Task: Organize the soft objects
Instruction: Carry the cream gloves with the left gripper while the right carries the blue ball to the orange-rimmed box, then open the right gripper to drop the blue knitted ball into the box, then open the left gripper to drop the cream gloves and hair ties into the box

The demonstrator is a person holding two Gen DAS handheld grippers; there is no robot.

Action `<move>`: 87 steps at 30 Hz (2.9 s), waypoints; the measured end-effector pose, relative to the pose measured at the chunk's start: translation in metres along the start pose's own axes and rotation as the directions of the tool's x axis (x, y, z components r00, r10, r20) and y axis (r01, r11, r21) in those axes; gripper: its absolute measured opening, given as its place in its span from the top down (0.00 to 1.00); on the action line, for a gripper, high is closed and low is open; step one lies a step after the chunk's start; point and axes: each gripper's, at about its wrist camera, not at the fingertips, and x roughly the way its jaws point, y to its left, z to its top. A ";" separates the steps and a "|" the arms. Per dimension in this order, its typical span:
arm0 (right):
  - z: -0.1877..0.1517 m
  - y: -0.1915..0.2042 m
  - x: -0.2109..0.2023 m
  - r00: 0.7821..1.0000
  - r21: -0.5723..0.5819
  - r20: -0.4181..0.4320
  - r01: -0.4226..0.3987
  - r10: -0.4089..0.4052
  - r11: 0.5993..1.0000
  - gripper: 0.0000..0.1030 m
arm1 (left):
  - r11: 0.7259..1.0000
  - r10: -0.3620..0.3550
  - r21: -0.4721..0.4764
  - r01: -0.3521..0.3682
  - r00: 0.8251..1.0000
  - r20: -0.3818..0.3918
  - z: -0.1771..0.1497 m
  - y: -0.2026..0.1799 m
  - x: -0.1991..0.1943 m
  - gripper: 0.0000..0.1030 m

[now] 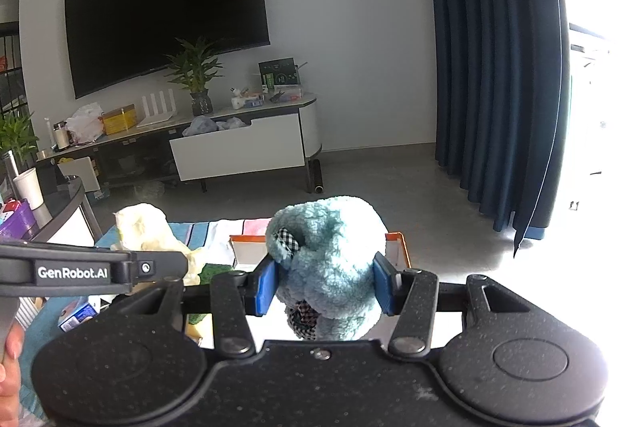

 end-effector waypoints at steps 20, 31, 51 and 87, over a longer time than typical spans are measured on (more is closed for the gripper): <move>0.000 -0.006 0.026 0.999 0.012 -0.034 0.015 -0.014 1.000 0.42 | 1.000 0.001 0.019 0.000 0.999 -0.042 0.004 -0.010 0.033 0.67; 0.000 -0.010 0.047 0.998 0.003 -0.059 0.021 -0.020 1.000 0.41 | 1.000 0.002 0.016 -0.001 0.999 -0.050 0.010 -0.009 0.048 0.67; 0.002 -0.015 0.095 0.993 -0.017 -0.114 0.032 -0.034 0.999 0.30 | 1.000 -0.004 -0.016 0.003 0.997 -0.081 0.023 0.001 0.093 0.67; -0.001 -0.009 0.025 1.000 0.010 0.001 0.014 -0.014 1.000 0.21 | 0.998 0.056 -0.006 -0.056 0.998 -0.026 0.011 -0.002 0.043 0.12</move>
